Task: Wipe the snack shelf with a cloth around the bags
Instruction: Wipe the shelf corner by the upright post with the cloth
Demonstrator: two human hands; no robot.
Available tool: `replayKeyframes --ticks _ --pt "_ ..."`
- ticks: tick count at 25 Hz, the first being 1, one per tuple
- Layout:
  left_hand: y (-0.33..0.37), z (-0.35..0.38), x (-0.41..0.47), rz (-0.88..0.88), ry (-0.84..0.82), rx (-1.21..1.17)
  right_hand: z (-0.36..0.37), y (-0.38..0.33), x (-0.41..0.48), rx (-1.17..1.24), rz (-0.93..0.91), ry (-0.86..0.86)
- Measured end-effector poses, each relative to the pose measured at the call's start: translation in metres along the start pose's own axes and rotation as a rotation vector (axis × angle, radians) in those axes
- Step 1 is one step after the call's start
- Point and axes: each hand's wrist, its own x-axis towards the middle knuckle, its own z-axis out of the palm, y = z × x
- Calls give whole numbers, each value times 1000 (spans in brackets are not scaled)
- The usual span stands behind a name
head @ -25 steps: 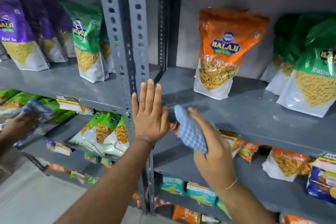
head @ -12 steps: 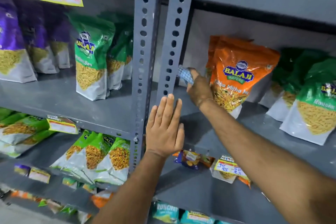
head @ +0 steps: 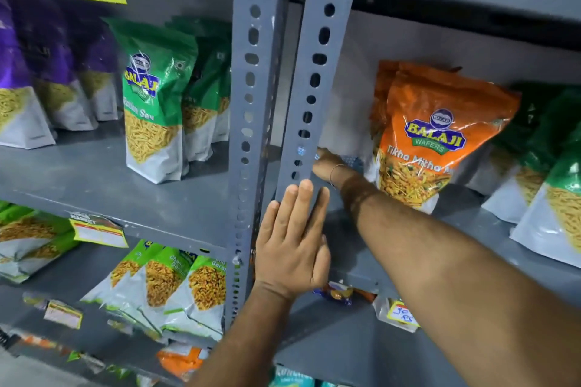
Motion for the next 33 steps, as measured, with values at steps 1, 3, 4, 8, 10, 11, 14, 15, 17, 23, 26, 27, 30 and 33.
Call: replayKeyframes --ticks 1,3,4,8,10,11,14,15,17,23,26,27,30,33 --pt "0 0 0 -5 3 -3 1 1 -1 -40 -17 -33" --pt "-2 0 -3 -7 10 4 1 -2 -5 -124 -58 -54" --pt "0 0 -3 0 17 2 -2 -1 -10 -144 -68 -60" --pt "1 -1 -4 -4 22 18 -5 -4 -38 -187 -131 -135" --pt "1 -1 -4 1 22 23 -5 -2 -61 -209 -219 -151" --pt "2 -1 -4 5 25 22 -3 3 -73 -221 -260 -158" --pt "4 0 -3 -2 31 14 5 23 -102 -314 -362 -189" --pt "4 1 -2 -4 32 14 11 28 -103 -355 -376 -194" --pt "4 1 -2 -8 26 21 13 28 -94 -342 -384 -206" --pt "7 -1 -1 -4 30 -2 -10 5 -62 -270 -304 -213" --pt "6 1 -1 -3 33 -1 -7 5 -56 -269 -306 -248" --pt "6 2 -2 -1 31 1 -6 5 -59 -284 -306 -245" --pt "6 2 -7 -2 20 7 -6 8 -77 -292 -336 -229" --pt "5 1 -7 -3 4 -4 -9 9 -105 -305 -401 -263"
